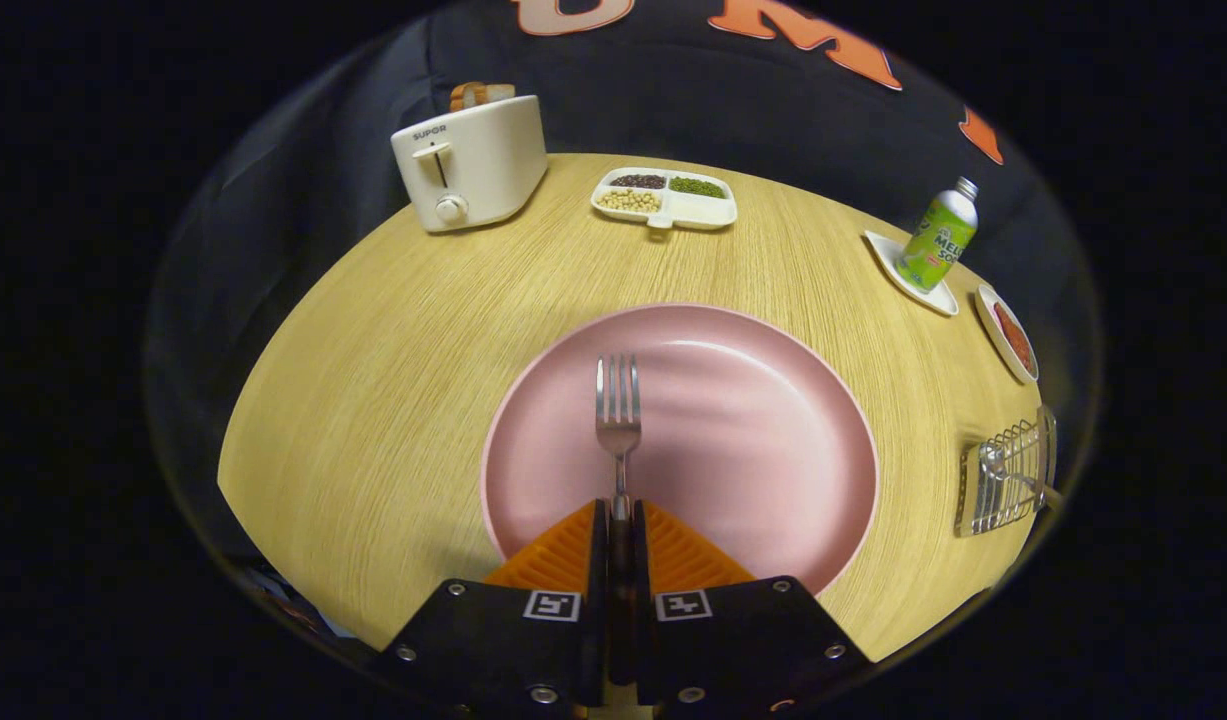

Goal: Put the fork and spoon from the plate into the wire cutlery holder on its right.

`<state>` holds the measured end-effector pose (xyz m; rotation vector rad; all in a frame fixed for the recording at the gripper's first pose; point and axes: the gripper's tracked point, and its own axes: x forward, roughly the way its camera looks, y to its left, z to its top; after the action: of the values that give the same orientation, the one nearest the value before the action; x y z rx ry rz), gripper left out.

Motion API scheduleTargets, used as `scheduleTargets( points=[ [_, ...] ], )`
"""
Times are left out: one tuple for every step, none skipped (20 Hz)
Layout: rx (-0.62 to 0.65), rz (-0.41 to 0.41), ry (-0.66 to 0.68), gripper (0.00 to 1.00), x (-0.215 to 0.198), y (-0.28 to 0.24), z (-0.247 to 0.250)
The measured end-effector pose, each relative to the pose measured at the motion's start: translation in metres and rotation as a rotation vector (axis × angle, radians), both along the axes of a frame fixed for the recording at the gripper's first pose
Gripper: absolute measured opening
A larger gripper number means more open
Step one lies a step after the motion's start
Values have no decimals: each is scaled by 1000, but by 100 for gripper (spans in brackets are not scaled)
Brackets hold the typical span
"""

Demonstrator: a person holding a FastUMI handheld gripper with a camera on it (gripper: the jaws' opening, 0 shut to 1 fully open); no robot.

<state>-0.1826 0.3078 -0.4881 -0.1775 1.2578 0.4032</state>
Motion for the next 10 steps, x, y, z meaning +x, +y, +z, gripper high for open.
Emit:
scheduleTargets(
  points=[
    [-7, 17, 2, 13, -1, 0, 0],
    [-14, 18, 15, 12, -2, -1, 2],
    [-19, 18, 33, 11, -3, -1, 1],
    [-17, 9, 49, 9, -3, -1, 2],
    [-15, 3, 66, 8, -3, 0, 0],
    [-9, 12, 80, 6, -1, 1, 0],
    [3, 12, 96, 5, -1, 1, 0],
    [20, -2, 110, 3, -2, 0, 1],
    [27, -10, 102, 2, -1, -3, 5],
    [22, -13, 74, 1, 5, -9, 8]
  ],
)
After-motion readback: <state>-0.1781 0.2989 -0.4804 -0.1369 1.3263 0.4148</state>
